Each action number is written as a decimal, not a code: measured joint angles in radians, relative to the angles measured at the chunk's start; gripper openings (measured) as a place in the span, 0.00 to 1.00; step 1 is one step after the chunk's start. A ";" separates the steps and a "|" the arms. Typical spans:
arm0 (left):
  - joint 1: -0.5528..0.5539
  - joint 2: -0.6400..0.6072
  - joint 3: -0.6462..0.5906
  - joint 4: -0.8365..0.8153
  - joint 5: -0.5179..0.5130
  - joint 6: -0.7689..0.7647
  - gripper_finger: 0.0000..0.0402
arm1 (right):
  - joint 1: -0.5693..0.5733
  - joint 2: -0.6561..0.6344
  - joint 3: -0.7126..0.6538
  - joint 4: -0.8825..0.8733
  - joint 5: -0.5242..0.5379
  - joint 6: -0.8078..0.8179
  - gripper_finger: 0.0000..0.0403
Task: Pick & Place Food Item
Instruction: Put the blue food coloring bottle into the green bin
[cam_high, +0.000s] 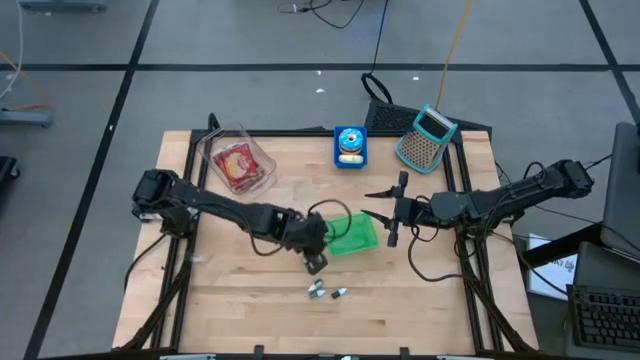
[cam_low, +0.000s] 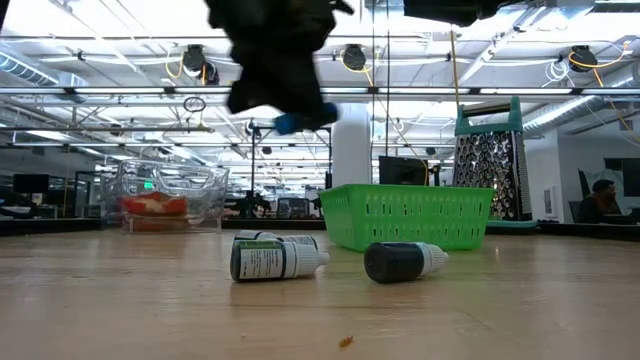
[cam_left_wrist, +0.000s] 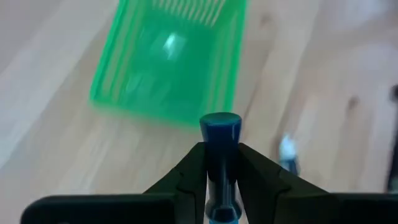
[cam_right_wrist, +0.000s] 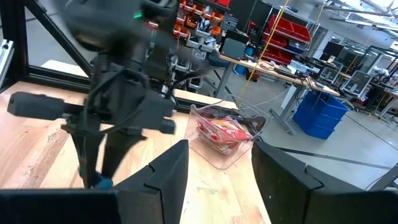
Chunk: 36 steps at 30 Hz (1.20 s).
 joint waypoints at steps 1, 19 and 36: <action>0.011 0.000 0.000 0.037 0.010 0.030 0.19 | 0.000 0.000 0.000 0.000 0.000 0.000 0.41; 0.099 0.123 0.002 0.330 -0.094 0.330 0.19 | -0.001 0.000 0.000 -0.004 0.000 -0.002 0.41; 0.110 0.191 0.001 0.373 -0.047 0.335 0.20 | -0.001 0.000 0.000 -0.003 0.000 -0.002 0.41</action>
